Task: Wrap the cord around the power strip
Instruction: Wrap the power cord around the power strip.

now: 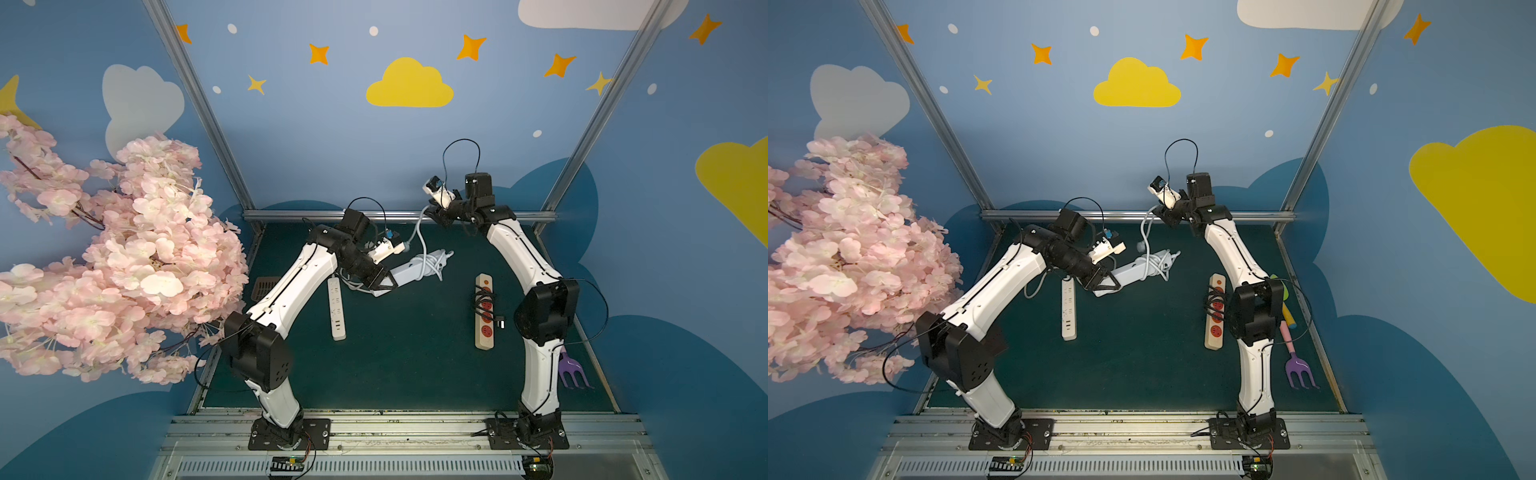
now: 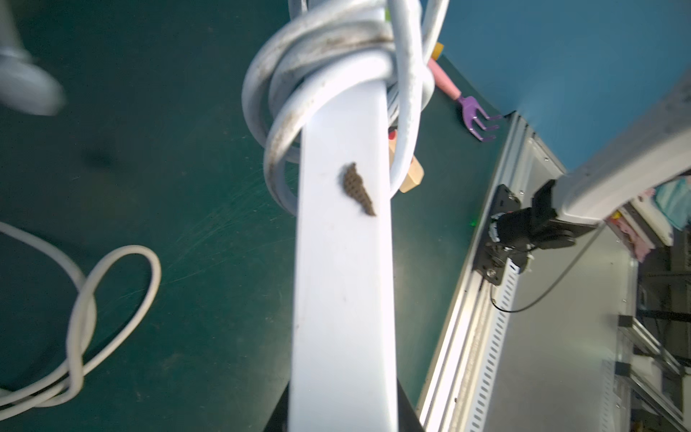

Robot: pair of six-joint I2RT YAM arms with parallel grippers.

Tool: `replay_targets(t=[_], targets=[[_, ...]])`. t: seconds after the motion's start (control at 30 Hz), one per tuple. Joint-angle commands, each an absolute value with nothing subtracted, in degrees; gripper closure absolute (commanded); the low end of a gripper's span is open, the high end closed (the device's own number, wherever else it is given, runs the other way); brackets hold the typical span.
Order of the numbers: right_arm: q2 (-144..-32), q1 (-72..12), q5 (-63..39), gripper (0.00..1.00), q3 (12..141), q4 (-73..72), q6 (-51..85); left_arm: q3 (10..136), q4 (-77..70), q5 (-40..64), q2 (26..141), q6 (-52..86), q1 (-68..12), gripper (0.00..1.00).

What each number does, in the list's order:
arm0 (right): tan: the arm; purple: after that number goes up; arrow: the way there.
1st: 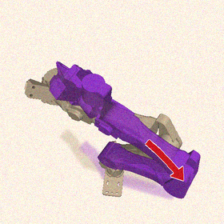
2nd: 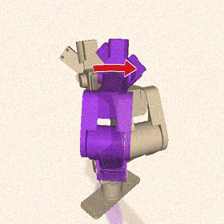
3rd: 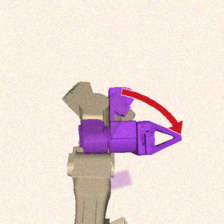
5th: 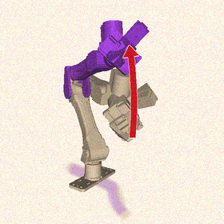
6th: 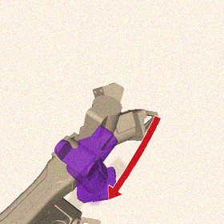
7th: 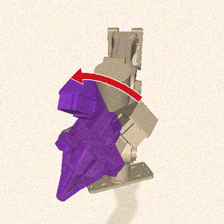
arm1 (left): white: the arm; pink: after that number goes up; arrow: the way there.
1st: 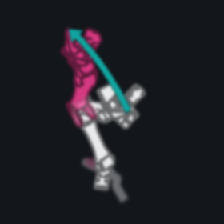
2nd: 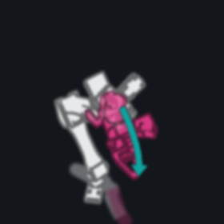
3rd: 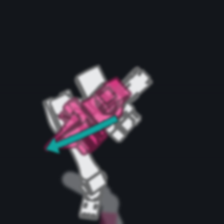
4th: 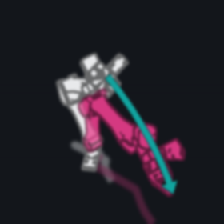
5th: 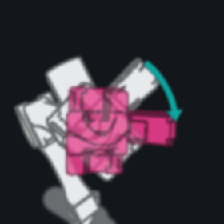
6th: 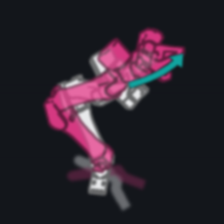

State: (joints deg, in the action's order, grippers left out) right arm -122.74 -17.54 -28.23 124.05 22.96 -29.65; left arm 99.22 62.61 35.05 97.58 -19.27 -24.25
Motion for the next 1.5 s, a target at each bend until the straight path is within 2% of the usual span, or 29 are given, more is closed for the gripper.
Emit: replay_targets(t=[0.0, 0.13, 0.23, 0.33, 0.47, 0.63, 0.77, 1.03, 1.3, 1.47], targets=[[-124.9, -15.2, -40.1, 0.55, 126.1, 16.6, -18.7, 100.0, 63.1, 45.0, 93.8, -20.9, -23.8, 0.97], [-126.0, -14.5, -42.4, 0.53, 121.5, 5.7, -7.8, 103.6, 60.9, 46.8, 94.0, -17.6, -23.3, 0.98], [-123.6, -14.3, -40.4, 0.49, 112.5, -5.0, 0.8, 105.9, 56.7, 45.6, 94.3, -12.5, -22.4, 0.97], [-119.9, -13.6, -36.4, 0.4, 102.7, -12.0, 8.7, 106.8, 51.1, 45.2, 94.2, -6.3, -20.8, 0.98], [-114.1, -13.1, -35.3, 0.31, 90.9, -15.8, 12.1, 108.0, 47.9, 43.5, 94.5, -3.0, -20.4, 0.97], [-108.5, -13.5, -34.4, 0.24, 74.9, -31.4, 23.3, 110.2, 45.5, 42.5, 95.2, -1.6, -20.5, 0.97], [-107.4, -19.1, -29.1, 0.2, 67.8, -41.7, 24.7, 114.4, 45.1, 40.9, 97.0, -0.3, -20.7, 0.97], [-115.1, -28.3, -19.6, 0.19, 68.7, -55.4, 27.5, 120.3, 46.6, 39.7, 99.8, 0.0, -21.3, 0.98], [-125.2, -31.8, -17.9, 0.2, 78.7, -49.0, 24.8, 123.1, 47.7, 39.6, 101.2, 0.0, -22.4, 0.98], [-130.7, -32.7, -17.6, 0.26, 85.7, -47.4, 27.2, 123.8, 47.8, 39.1, 101.4, 0.3, -22.5, 0.97]])
